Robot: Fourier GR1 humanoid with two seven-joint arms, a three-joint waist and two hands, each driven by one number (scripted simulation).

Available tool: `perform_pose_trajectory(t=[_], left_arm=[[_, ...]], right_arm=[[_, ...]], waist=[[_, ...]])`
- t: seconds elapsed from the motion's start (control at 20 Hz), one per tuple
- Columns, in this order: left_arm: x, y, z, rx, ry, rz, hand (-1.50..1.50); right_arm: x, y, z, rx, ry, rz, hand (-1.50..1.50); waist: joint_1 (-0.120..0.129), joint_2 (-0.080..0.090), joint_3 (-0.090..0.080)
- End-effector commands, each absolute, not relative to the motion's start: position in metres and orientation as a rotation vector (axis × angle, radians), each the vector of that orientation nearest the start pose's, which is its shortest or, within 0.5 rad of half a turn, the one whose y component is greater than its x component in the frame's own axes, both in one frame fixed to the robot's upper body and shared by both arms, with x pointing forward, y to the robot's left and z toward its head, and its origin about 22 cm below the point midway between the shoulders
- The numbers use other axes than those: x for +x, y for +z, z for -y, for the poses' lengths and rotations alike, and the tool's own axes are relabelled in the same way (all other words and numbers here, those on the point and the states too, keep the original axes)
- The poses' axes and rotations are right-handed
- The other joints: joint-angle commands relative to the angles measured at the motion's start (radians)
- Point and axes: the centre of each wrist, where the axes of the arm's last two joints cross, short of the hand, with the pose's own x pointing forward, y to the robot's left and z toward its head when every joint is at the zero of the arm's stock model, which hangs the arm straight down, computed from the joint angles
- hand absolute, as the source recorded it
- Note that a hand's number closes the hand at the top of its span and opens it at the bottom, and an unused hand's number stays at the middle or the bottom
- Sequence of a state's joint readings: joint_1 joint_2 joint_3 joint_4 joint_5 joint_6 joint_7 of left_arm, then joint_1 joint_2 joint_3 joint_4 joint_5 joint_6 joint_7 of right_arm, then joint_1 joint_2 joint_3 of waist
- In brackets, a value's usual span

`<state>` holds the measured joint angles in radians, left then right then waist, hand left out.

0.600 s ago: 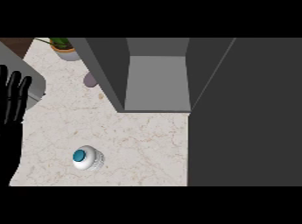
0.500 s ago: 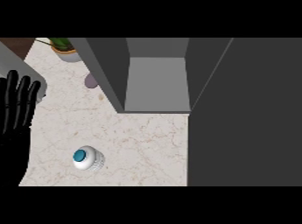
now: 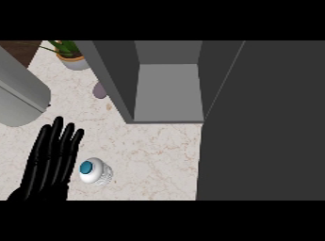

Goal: Pick up the bottled water, place it into the cabinet and close the cabinet

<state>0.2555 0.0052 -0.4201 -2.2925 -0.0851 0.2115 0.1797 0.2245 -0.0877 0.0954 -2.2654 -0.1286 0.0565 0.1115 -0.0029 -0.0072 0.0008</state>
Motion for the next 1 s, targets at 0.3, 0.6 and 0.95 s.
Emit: perform_pose_trajectory(t=[0.3,0.6,0.95], left_arm=[[0.083,0.158,-0.126,-0.215,0.115,1.815,-1.5],[0.062,0.158,-0.11,-0.207,0.149,1.793,-1.5],[0.054,0.167,-0.128,-0.196,0.119,1.775,-1.5]], right_arm=[[0.11,0.164,0.249,0.219,0.086,1.896,-1.5],[0.109,0.151,0.25,0.225,0.084,1.882,-1.5],[0.103,0.164,0.255,0.214,0.089,1.889,-1.5]], waist=[[0.002,0.002,0.0],[0.011,-0.004,0.002],[0.013,-0.004,0.001]])
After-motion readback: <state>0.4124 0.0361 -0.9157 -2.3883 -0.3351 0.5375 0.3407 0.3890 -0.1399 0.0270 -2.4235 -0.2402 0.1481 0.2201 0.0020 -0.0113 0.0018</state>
